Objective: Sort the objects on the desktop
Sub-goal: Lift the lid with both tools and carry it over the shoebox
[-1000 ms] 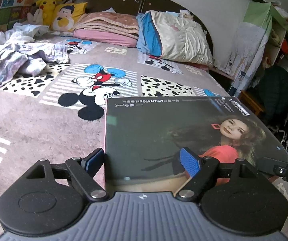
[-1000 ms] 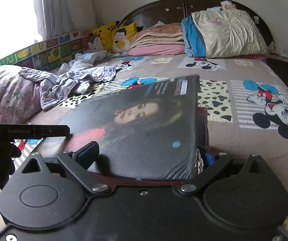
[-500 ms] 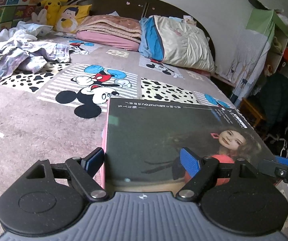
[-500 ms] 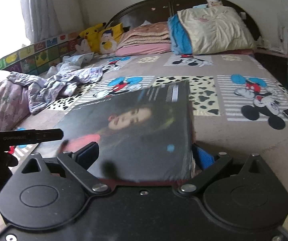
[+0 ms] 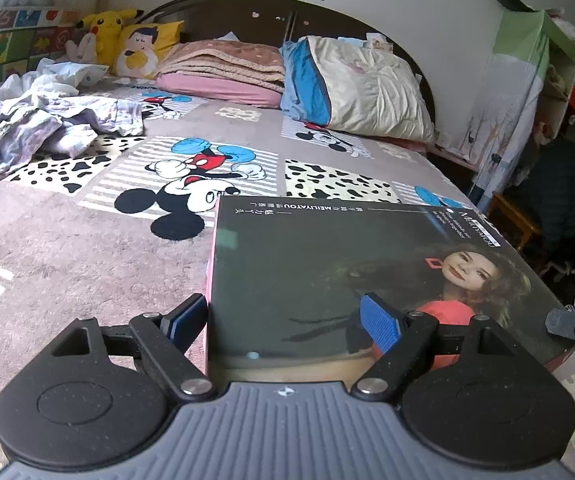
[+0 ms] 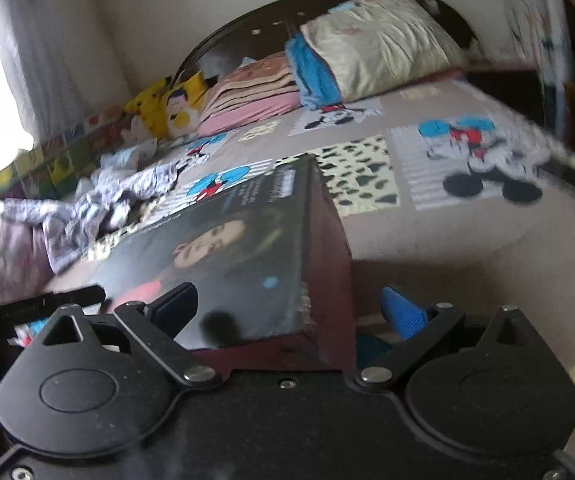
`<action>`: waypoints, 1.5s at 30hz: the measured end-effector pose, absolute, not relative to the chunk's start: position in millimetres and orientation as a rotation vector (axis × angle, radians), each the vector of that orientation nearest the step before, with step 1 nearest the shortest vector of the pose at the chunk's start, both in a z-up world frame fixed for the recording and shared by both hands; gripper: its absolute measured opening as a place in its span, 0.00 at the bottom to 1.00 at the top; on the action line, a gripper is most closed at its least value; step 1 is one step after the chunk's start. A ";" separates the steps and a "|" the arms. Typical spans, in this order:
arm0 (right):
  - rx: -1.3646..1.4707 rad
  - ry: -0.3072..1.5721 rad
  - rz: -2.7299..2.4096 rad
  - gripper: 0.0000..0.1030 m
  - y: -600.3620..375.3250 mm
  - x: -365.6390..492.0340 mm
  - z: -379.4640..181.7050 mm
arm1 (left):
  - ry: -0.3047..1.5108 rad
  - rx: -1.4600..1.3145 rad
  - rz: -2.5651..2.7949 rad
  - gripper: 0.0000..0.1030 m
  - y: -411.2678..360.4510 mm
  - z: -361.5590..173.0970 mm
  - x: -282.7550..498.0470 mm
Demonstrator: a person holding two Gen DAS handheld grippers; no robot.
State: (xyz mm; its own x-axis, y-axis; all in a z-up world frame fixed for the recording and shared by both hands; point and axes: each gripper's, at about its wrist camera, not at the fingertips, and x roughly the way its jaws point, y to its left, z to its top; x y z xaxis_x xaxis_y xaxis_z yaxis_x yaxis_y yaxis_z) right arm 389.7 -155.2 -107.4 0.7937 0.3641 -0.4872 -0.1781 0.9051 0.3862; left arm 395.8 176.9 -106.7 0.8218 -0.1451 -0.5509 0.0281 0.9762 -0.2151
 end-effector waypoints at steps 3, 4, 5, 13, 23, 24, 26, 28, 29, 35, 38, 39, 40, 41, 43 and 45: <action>0.424 0.604 0.299 0.97 -168.7 392.7 -113.8 | 0.604 -0.201 -0.104 0.81 175.2 -106.6 395.3; 0.455 0.610 0.299 0.97 -173.1 393.7 -115.9 | 0.604 -0.202 -0.100 0.81 173.8 -106.6 395.1; 0.485 0.618 0.300 0.97 -177.6 395.6 -118.0 | 0.604 -0.185 -0.102 0.81 169.6 -106.3 394.6; 0.649 0.674 0.324 0.96 -197.6 405.4 -133.0 | 0.610 -0.134 -0.135 0.82 150.3 -102.5 394.6; 0.636 0.719 0.428 0.96 -195.2 406.2 -133.3 | 0.600 -0.026 -0.193 0.82 110.3 -94.2 399.1; 0.608 0.708 0.410 0.96 -196.2 405.1 -129.8 | 0.587 -0.028 -0.179 0.82 108.1 -93.0 398.7; 0.511 0.659 0.364 0.96 -194.2 400.2 -118.9 | 0.573 -0.025 -0.173 0.82 102.3 -91.9 397.5; 0.403 0.597 0.343 0.96 -188.6 395.4 -106.6 | 0.555 -0.012 -0.116 0.82 98.8 -90.4 396.8; 0.336 0.557 0.334 0.96 -183.5 392.3 -99.3 | 0.544 -0.037 -0.080 0.82 102.6 -89.4 396.4; 0.028 0.404 0.413 0.89 -150.0 389.1 -76.9 | 0.582 -0.117 0.120 0.82 130.7 -94.0 398.1; -0.083 0.409 0.458 0.88 -136.4 394.5 -80.8 | 0.623 -0.136 0.135 0.82 141.5 -100.1 398.5; -0.105 0.443 0.459 0.88 -134.5 400.1 -84.9 | 0.634 -0.150 0.110 0.82 144.2 -100.9 398.9; -0.085 0.465 0.456 0.88 -136.9 403.6 -88.4 | 0.644 -0.154 0.078 0.82 144.9 -100.4 399.5; -0.054 0.484 0.452 0.88 -140.4 406.5 -91.7 | 0.651 -0.147 0.056 0.82 144.3 -99.8 400.6; 0.006 0.523 0.444 0.88 -147.5 412.4 -98.4 | 0.656 -0.145 0.014 0.82 143.5 -99.4 401.2; 0.068 0.561 0.435 0.88 -154.5 418.2 -105.1 | 0.674 -0.163 -0.017 0.82 142.5 -100.7 403.0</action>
